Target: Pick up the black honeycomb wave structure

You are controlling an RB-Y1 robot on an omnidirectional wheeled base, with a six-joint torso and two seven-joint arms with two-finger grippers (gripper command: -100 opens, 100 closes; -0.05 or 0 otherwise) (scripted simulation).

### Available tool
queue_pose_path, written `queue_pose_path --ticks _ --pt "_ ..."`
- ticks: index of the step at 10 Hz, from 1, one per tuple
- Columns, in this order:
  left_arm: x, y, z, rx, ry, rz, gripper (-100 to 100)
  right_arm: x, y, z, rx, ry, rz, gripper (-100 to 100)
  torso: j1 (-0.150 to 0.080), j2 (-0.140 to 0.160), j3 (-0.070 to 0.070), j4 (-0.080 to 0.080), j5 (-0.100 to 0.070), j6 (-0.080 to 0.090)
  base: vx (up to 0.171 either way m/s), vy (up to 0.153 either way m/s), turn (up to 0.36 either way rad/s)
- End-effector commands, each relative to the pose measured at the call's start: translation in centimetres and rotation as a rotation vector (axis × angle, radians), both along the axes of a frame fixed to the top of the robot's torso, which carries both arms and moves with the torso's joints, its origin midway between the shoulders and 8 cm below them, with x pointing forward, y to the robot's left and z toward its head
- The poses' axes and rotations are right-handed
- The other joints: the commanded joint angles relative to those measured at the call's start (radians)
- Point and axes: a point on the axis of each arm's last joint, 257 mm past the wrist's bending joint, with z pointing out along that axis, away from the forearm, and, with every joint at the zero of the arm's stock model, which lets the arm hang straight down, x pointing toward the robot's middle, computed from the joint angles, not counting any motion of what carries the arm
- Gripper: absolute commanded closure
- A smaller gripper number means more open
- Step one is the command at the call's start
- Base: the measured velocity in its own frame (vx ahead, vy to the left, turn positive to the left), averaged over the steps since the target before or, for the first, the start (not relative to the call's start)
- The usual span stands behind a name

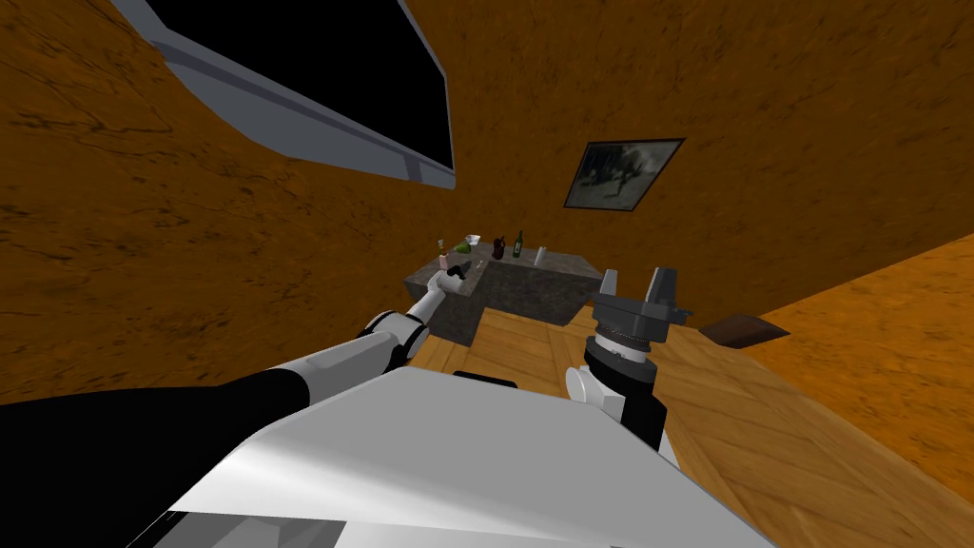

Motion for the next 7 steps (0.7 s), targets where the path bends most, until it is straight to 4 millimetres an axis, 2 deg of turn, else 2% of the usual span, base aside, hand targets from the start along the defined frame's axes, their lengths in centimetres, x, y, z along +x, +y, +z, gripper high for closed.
queue_pose_path --ticks 1,2,3,5,6,7 --pt "0.6 0.9 0.1 -0.001 0.037 0.027 -100 0.0 0.0 0.0 0.0 0.0 0.0 0 0.0 0.0 0.0 0.0 0.0 0.0 0.034 -0.008 0.056" --pt "0.3 1.4 -1.3 0.002 0.064 0.036 -100 0.0 0.0 0.0 0.0 0.0 0.0 0 0.0 -0.001 0.0 0.0 0.0 0.0 0.043 -0.007 0.038" --pt "0.8 2.1 -0.5 -0.004 0.086 0.057 -100 0.0 0.0 0.0 0.0 0.0 0.0 0 0.0 -0.001 -0.001 0.0 0.0 0.0 0.062 -0.01 0.063" --pt "0.8 3.4 -1.6 -0.008 0.145 0.09 -100 0.0 0.0 0.0 0.0 0.0 0.0 0 -0.001 -0.002 -0.001 0.0 0.0 0.0 0.059 -0.011 0.046" --pt "0.4 3.8 -2.9 -0.006 0.173 0.1 -100 0.0 0.0 0.0 0.0 0.0 0.0 0 0.0 -0.003 -0.001 0.0 0.0 0.0 0.052 -0.011 0.037" --pt "0.3 4.9 -3.4 -0.015 0.218 0.128 -100 0.0 0.0 0.0 0.0 0.0 0.0 0 0.0 -0.002 -0.001 -0.001 0.0 0.0 0.057 -0.016 0.062"
